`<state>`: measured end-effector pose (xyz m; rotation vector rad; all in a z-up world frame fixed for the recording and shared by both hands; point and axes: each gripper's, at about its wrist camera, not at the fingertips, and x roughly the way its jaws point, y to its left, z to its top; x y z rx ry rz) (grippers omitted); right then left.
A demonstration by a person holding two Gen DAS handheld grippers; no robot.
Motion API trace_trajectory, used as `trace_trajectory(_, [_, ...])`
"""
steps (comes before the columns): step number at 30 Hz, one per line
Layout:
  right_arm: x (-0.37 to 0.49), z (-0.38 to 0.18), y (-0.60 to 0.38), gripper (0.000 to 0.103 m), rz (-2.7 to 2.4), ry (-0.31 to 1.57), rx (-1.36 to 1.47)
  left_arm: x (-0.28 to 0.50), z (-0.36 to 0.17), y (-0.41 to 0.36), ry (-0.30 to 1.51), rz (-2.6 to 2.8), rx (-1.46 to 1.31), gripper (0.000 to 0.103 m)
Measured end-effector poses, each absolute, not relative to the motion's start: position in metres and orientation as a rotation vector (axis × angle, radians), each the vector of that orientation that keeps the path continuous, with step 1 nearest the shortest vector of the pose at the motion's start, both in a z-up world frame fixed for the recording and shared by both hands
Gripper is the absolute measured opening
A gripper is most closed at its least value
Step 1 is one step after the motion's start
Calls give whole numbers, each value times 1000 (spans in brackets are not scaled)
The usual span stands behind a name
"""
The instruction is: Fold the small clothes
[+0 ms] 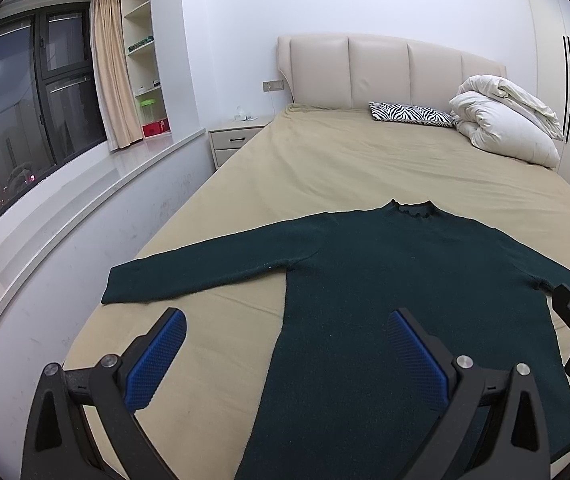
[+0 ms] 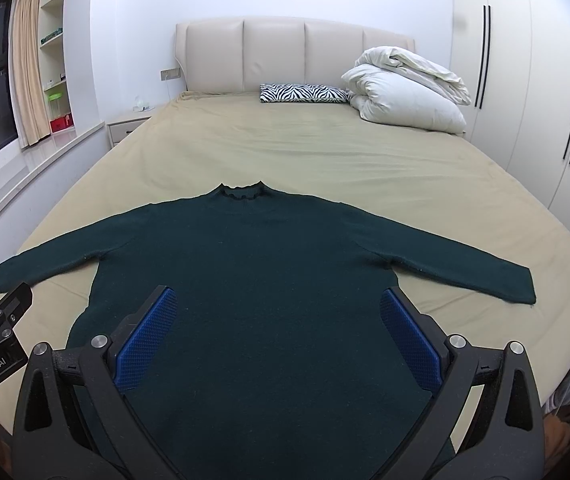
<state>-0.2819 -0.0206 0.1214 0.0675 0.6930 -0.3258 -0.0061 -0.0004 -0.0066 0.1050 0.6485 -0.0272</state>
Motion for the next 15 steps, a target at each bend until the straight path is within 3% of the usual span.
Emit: trace_trajectory(15, [-282, 120, -22, 103, -324, 693, 69, -6, -5, 1, 648, -26, 100, 103])
